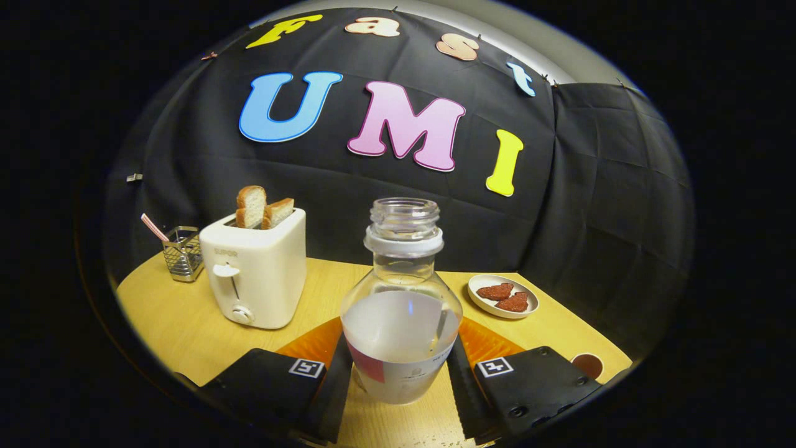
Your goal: Take the bottle from table, then pour the juice into the cup, finally place the bottle on the coaster
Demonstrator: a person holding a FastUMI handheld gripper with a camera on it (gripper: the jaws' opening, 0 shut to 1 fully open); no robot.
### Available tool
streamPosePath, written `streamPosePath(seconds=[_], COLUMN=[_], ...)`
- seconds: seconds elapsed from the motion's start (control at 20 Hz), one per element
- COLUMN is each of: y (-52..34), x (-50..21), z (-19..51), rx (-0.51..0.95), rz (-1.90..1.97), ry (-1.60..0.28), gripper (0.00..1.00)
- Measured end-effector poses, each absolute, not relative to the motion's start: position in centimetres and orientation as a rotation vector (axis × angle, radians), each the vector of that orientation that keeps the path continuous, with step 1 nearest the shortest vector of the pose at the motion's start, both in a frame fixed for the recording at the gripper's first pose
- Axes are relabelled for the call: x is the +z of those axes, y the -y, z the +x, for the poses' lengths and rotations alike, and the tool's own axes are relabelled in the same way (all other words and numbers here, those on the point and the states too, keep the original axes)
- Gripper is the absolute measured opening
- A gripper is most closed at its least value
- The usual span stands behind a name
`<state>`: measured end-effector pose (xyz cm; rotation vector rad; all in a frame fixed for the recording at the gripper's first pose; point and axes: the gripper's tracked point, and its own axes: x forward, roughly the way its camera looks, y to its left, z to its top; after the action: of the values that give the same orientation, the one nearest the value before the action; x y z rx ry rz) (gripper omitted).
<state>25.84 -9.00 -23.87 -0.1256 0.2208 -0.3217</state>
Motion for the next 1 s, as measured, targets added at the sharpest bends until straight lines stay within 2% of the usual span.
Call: streamPosePath(seconds=[0.6,1.0], y=[11.1,11.7], x=[-27.7,-27.6], z=[29.8,29.6], rx=[-0.339,-0.356], rz=[-0.040,-0.014], ry=[-0.247,-0.254], gripper=[0.74,0.80])
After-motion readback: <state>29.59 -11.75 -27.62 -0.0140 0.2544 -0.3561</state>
